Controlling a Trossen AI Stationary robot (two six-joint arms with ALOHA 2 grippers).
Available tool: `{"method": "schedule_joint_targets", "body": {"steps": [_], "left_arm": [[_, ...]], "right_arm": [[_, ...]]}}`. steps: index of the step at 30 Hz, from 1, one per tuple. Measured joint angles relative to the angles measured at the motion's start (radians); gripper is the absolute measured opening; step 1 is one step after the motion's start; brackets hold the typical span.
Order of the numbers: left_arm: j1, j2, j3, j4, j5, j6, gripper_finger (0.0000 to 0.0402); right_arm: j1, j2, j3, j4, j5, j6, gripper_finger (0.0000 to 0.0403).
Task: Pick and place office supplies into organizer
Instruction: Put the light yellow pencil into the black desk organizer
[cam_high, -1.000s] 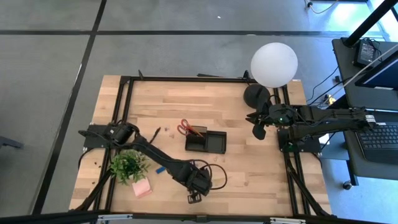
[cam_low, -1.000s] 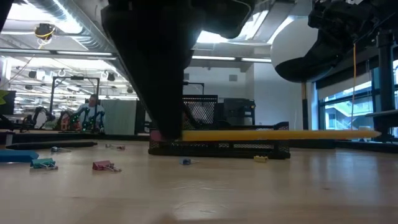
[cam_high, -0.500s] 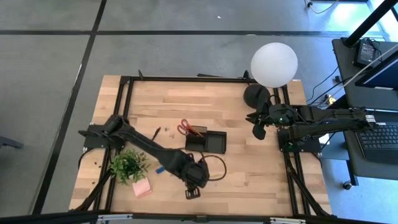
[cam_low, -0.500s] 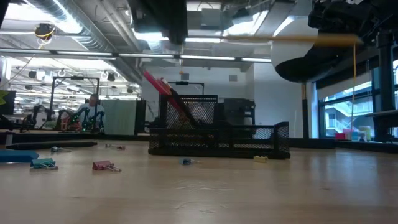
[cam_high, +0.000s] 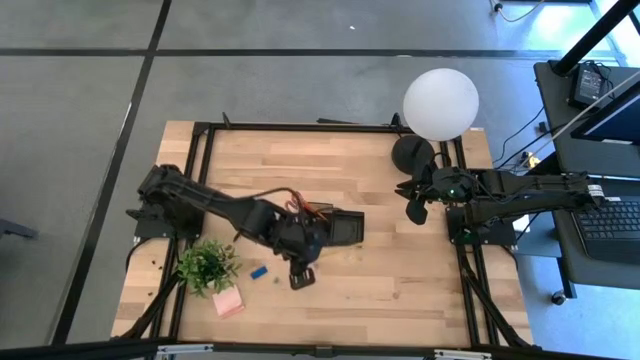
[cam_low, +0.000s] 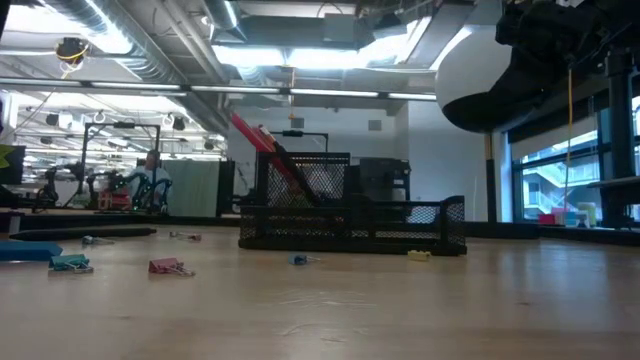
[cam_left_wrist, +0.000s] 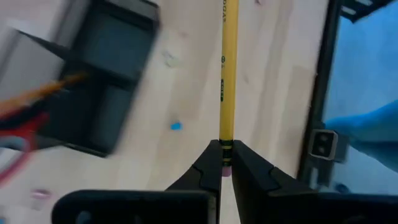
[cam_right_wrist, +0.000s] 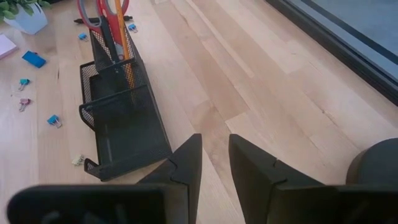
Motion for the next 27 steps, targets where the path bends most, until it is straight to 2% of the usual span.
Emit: {"method": "schedule_joint_targets", "body": {"steps": [4,10,15,19,27], "left_arm": [[0.038,-0.008,0.0,-0.003,-0.014,0.062,0.0017],[0.105,-0.008,0.0,-0.085,-0.006,0.107,0.0017],[0.156,-0.008,0.0,-0.129,0.001,0.129,0.0017],[0.2,-0.008,0.0,-0.13,0.054,0.17,0.0017],[0.282,-0.008,0.0,-0.135,0.103,0.224,0.0017]], "right_arm": [[0.0,0.0,0.0,0.0,-0.007,0.003,0.0085],[0.001,-0.001,0.0,0.003,-0.222,-0.047,0.0085],[0.0,0.002,0.025,0.009,-0.252,-0.125,0.0092],[0.0,0.01,0.106,0.039,-0.255,-0.178,0.0134],[0.011,0.107,0.318,0.06,-0.247,-0.176,0.0268]]}}
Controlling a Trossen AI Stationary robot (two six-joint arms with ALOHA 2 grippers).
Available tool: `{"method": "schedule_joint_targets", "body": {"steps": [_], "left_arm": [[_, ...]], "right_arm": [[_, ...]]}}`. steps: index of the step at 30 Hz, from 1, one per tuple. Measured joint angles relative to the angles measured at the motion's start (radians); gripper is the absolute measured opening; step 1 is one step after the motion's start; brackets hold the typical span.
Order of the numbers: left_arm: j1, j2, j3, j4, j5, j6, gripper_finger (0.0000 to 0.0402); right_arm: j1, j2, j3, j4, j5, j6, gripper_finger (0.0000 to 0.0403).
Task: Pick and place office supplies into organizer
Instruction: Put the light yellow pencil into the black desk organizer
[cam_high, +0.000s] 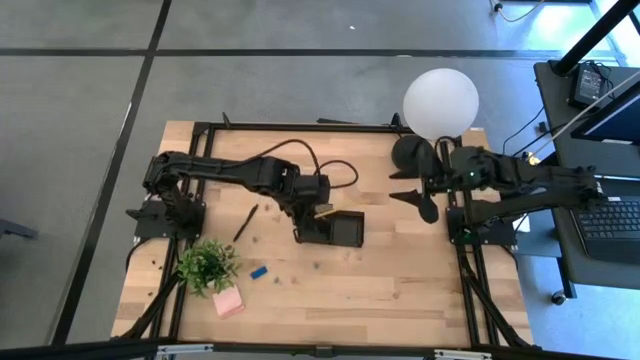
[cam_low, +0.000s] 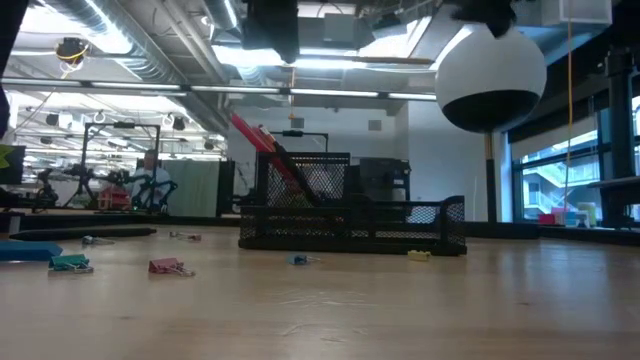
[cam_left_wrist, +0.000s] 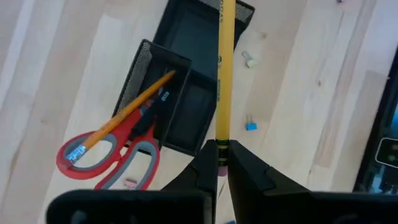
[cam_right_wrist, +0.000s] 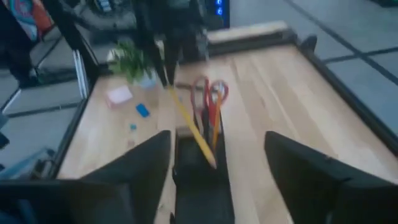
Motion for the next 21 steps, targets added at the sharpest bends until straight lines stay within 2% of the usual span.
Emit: {"method": "schedule_joint_targets", "body": {"steps": [4,8,13,16,21], "left_arm": [[0.043,0.0,0.0,0.0,0.037,0.002,0.0017],[0.08,0.0,0.0,0.0,0.064,0.002,0.0017],[0.116,0.0,0.0,-0.003,0.07,0.002,0.0017],[0.131,0.0,0.0,-0.003,0.071,0.002,0.0017],[0.15,0.0,0.0,-0.001,0.121,0.002,0.0017]], "right_arm": [[0.049,0.099,0.091,-0.006,0.005,-0.093,0.0305],[0.113,0.251,0.203,-0.083,0.091,-0.213,0.0311],[0.188,0.46,0.357,-0.264,0.331,-0.35,0.0312],[0.222,0.552,0.417,-0.291,0.458,-0.399,0.0312],[0.262,0.66,0.493,-0.285,0.54,-0.478,0.0312]]}}
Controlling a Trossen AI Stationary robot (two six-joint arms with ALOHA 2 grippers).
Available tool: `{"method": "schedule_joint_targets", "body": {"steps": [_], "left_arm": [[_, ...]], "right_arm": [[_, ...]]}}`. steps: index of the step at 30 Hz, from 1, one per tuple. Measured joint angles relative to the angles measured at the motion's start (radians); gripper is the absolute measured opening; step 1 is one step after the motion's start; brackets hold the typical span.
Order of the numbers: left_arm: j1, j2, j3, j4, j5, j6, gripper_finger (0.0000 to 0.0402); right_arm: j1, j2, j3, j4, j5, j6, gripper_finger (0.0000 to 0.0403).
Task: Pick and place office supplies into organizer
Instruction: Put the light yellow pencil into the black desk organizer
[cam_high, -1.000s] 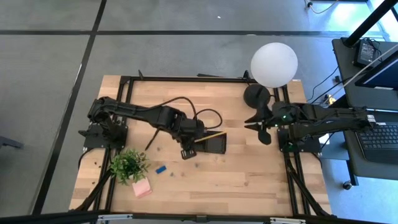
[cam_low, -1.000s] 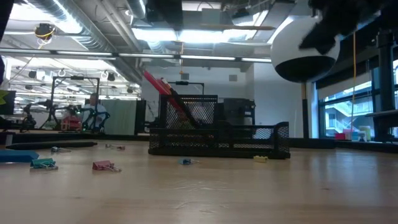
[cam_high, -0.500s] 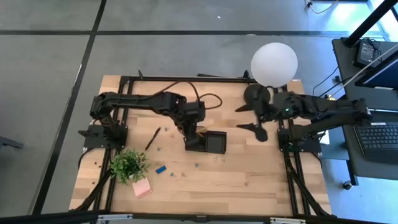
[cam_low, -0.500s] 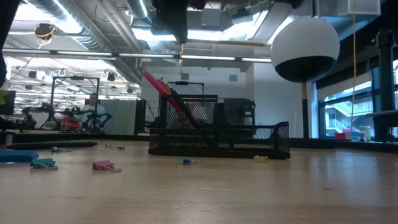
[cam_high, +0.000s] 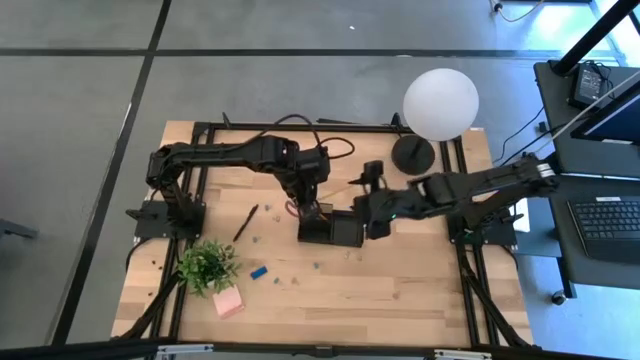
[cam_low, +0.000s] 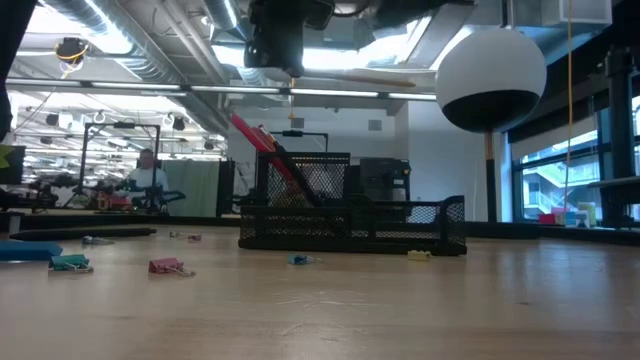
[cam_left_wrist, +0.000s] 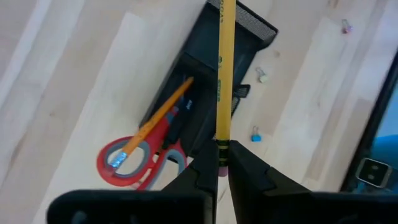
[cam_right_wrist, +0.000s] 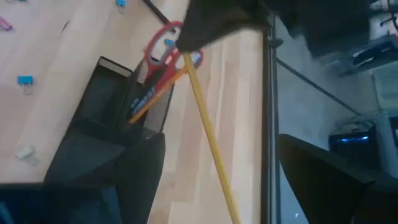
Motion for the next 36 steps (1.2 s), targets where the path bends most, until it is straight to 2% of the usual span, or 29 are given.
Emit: {"method": "schedule_joint_targets", "body": {"steps": [6,20,27,36], "left_arm": [[0.024,0.0,0.0,0.005,0.021,-0.056,0.0017],[0.041,0.0,0.0,0.129,0.232,-0.104,0.0017],[0.058,0.0,0.0,0.157,0.295,-0.158,0.0017],[0.073,0.0,0.0,0.163,0.295,-0.184,0.0017]], "right_arm": [[0.009,0.073,0.035,0.001,0.032,-0.021,0.0312],[0.001,0.127,0.035,-0.015,0.074,-0.078,0.0309],[0.001,0.127,0.034,-0.016,0.074,-0.08,0.0263],[0.001,0.127,0.034,-0.016,0.074,-0.079,0.0203]]}}
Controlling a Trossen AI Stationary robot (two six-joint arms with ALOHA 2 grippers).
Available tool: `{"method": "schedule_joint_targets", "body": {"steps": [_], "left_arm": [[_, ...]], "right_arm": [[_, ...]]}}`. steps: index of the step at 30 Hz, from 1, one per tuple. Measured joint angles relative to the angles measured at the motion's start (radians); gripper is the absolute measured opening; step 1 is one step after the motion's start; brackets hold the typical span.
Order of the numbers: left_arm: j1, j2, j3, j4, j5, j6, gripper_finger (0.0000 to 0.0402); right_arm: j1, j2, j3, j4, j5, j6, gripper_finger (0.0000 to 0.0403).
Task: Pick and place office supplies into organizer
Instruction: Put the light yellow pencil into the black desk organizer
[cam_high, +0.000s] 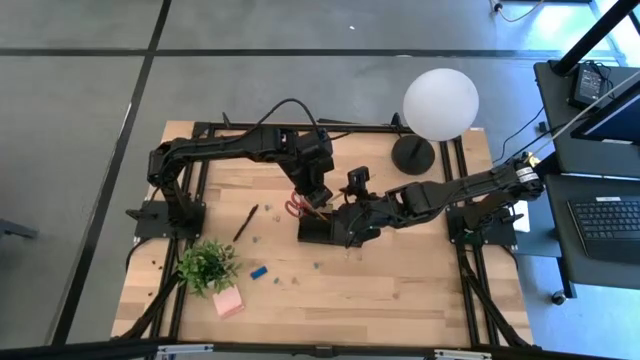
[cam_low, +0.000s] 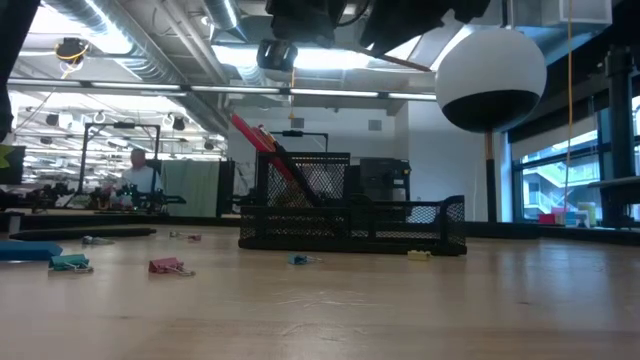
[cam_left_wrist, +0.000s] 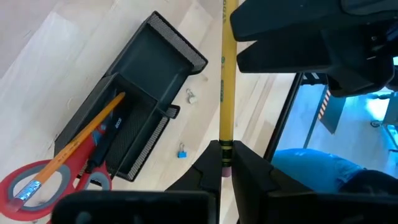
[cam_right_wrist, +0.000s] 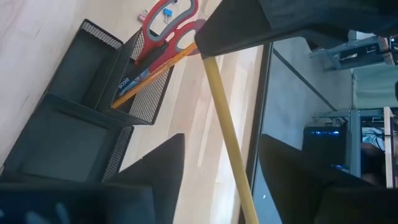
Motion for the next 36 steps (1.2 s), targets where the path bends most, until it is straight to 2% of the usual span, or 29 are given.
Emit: {"method": "schedule_joint_targets", "body": {"steps": [9,14,22,36], "left_arm": [[0.0,0.0,0.0,0.012,0.005,-0.013,0.0018],[0.0,0.0,0.0,0.015,0.049,-0.026,0.0018],[0.005,0.0,0.0,0.021,0.05,-0.03,0.0018],[0.012,0.0,0.0,0.04,0.055,-0.045,0.0018]], "right_arm": [[0.0,0.0,-0.001,0.0,0.0,0.0,0.0155],[0.0,0.0,-0.001,0.002,0.0,-0.048,0.0146],[0.0,-0.001,-0.001,0.015,0.0,-0.049,0.0132],[0.0,-0.001,-0.002,0.007,-0.002,-0.051,0.004]]}}
